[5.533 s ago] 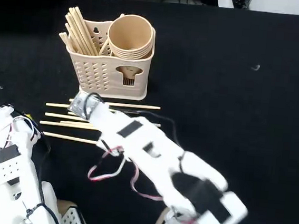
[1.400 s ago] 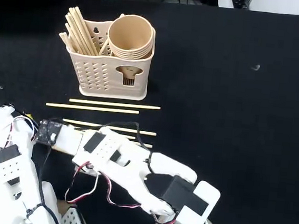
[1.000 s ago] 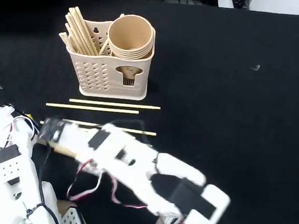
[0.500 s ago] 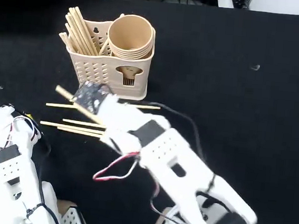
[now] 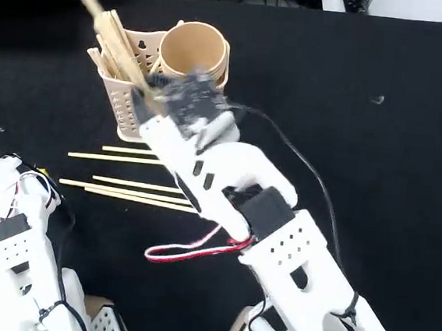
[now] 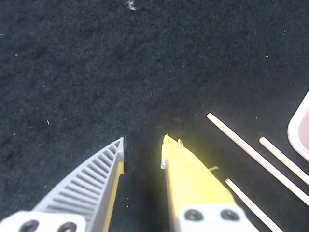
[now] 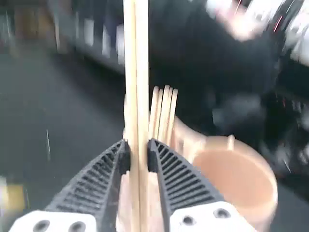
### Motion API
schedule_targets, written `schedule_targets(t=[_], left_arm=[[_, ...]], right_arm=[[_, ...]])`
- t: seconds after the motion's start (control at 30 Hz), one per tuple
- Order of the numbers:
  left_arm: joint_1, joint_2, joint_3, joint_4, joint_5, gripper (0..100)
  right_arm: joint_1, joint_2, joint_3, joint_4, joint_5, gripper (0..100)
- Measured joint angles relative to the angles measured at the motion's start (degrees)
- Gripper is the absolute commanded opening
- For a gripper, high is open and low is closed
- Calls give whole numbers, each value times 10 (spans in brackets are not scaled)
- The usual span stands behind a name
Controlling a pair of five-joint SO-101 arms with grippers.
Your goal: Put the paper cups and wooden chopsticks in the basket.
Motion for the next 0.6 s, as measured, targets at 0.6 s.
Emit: schedule_targets(t=[0.6], left_arm=[[0, 0, 0, 0, 0, 137]], right_arm=[[42, 346, -168, -341, -28, 11]])
